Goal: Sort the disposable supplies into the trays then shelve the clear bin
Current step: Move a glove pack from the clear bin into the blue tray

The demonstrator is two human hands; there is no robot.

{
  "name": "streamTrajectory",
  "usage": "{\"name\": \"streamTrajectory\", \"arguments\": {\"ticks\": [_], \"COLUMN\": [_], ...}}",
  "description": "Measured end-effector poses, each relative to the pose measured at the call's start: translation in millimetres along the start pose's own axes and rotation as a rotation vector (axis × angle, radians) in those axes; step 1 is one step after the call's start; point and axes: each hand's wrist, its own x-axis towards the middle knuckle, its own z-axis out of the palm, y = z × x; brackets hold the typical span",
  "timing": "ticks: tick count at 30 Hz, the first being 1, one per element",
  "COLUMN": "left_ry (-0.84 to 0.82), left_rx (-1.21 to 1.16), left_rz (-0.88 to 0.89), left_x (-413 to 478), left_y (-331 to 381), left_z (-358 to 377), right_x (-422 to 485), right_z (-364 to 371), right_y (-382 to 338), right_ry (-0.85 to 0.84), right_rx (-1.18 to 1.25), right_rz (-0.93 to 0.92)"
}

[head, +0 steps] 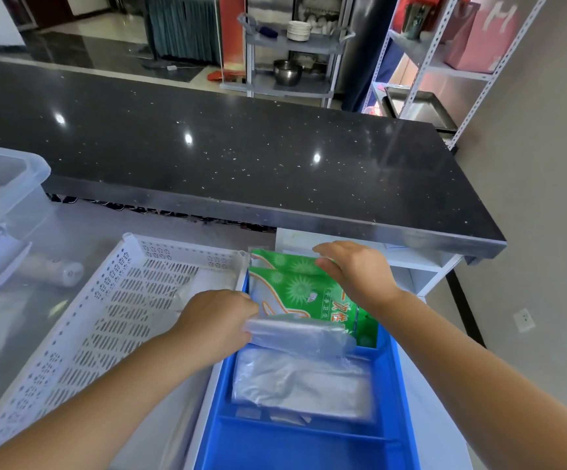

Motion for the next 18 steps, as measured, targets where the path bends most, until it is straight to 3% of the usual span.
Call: {"name": "streamTrajectory", "arguments": {"ticks": [2, 5, 7, 9, 15, 18], "left_ry": [0.024, 0.064, 0.075, 0.063, -0.006, -0.092], "left_rx": [-0.015, 0.001, -0.028, -0.088, -0.401, -0.428], "left_rz": [0.013, 0.049, 0.073, 0.093, 0.031, 0.008], "left_x": [9, 26, 37, 46, 58, 59], "left_y": [5, 20, 33, 41, 14, 9], "left_z": [-1, -4, -6, -8, 2, 18], "right_x": [-12, -35, -47, -49, -52, -56], "right_z": [-10, -18, -13, -13, -9, 7], "right_y": [-7, -21, -19, -11, 18, 14], "right_ry": [0.083, -0.256, -0.318, -0.269, -0.294, -0.348], "right_rx": [0.168, 0.396, 0.227, 0.094, 0.017, -0.003], "right_rz": [0.004, 0.11, 0.092, 0.13, 0.298, 0.32]}}
